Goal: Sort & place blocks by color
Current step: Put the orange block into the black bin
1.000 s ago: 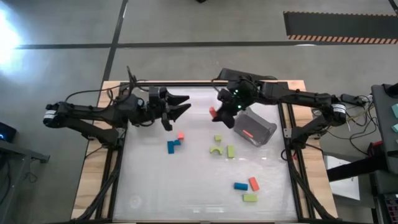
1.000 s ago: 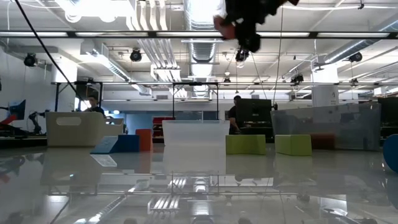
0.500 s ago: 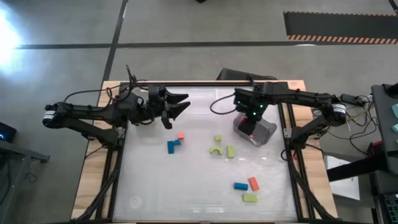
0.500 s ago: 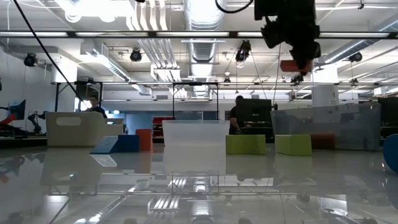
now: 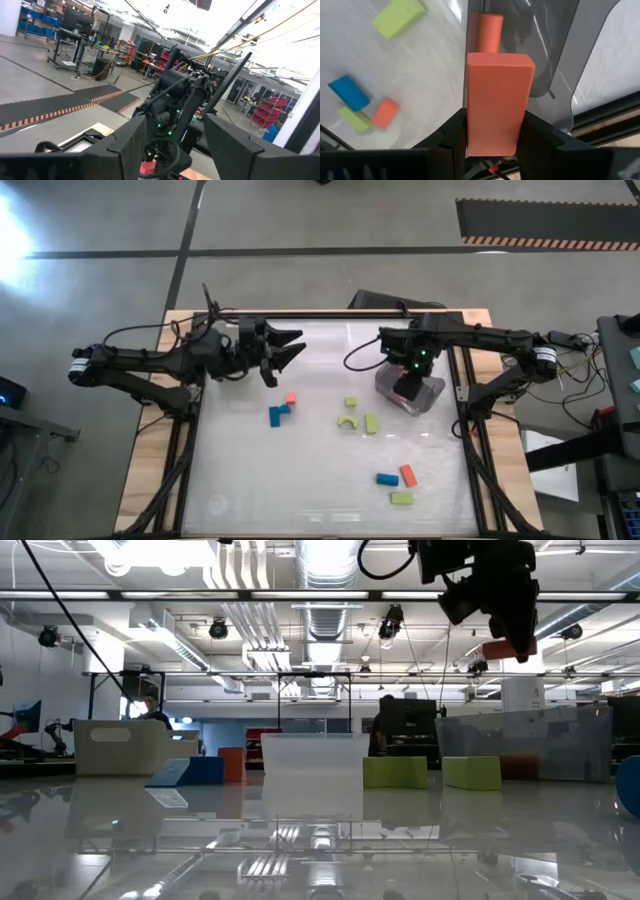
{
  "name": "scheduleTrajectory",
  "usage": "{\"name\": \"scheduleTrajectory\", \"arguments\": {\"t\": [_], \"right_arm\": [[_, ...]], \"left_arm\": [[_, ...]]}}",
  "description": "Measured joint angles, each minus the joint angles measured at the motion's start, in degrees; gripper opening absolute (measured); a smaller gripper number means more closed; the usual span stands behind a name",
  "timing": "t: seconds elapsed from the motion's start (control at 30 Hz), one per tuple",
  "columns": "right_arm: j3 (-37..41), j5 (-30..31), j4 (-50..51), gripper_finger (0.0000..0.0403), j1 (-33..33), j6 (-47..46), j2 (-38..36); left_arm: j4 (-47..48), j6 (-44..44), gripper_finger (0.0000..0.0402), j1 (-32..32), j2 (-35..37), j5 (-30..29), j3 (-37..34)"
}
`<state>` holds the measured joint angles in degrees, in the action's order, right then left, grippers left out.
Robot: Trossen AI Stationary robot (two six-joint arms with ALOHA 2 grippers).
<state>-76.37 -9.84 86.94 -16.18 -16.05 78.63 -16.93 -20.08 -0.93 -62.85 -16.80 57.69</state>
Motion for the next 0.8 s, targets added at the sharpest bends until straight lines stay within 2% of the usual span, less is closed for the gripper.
{"name": "scheduleTrajectory", "arguments": {"t": [0.6, 0.8], "right_arm": [[6.81, 0.03, -0.31, 0.0129, 0.00, 1.11, -0.02], [11.07, 4.05, -4.54, 0.0130, -0.14, 1.09, 0.02]], "left_arm": [[0.00, -0.17, 0.0183, 0.22, 0.00, -0.02, 0.00], [0.00, -0.13, 0.0183, 0.24, 0.00, -0.02, 0.00]]}}
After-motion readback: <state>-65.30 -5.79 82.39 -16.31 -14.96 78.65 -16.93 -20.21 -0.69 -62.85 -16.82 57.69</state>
